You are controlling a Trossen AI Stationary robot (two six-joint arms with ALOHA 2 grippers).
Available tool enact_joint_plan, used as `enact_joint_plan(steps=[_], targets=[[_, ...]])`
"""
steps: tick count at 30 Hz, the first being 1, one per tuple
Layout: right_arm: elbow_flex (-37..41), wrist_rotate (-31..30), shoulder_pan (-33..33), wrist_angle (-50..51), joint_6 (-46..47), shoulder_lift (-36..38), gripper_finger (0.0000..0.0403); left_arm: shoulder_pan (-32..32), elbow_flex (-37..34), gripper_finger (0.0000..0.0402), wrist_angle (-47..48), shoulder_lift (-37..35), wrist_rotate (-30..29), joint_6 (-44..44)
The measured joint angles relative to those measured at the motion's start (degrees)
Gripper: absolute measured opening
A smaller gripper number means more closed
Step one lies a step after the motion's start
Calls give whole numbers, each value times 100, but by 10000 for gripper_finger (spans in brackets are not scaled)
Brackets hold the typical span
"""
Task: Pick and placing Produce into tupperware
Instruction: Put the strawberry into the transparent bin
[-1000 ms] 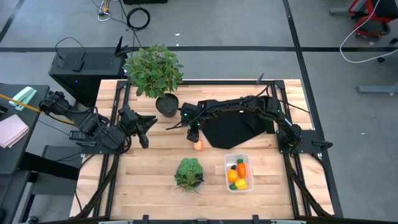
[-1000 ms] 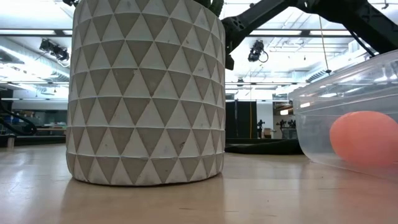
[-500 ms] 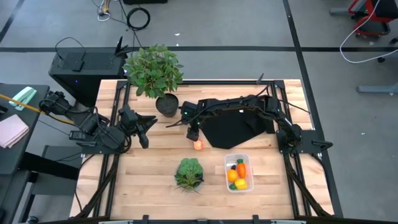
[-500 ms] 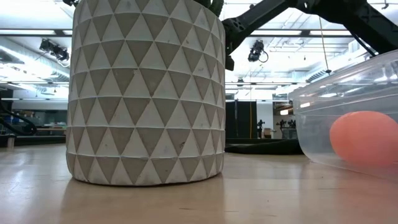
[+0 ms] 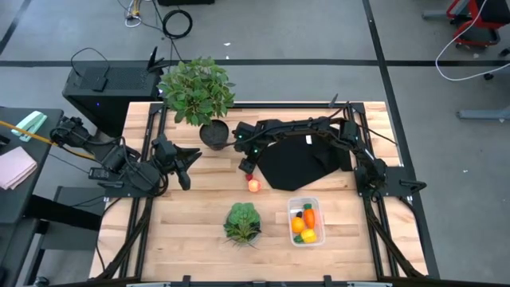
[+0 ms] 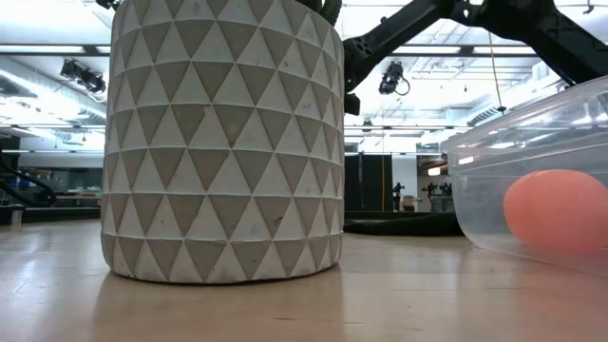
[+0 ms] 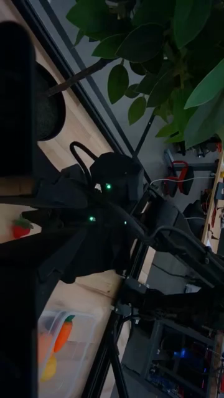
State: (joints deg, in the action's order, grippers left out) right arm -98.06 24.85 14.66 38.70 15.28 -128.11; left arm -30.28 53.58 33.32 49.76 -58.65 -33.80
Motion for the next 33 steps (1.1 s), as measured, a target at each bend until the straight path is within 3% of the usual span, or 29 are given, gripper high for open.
enact_joint_plan(steps=[14,23,31,33], targets=[[0,56,-4,163,-86,0,144,0,-1,71,-2,0,-1,0],[0,54,-17,163,-183,0,85,0,-2,69,-2,0,0,0],[-2,54,-17,178,-389,0,9,0,-2,73,-1,0,-1,0],[-2,52,-17,200,-486,0,7,0,-2,75,0,0,0,2]])
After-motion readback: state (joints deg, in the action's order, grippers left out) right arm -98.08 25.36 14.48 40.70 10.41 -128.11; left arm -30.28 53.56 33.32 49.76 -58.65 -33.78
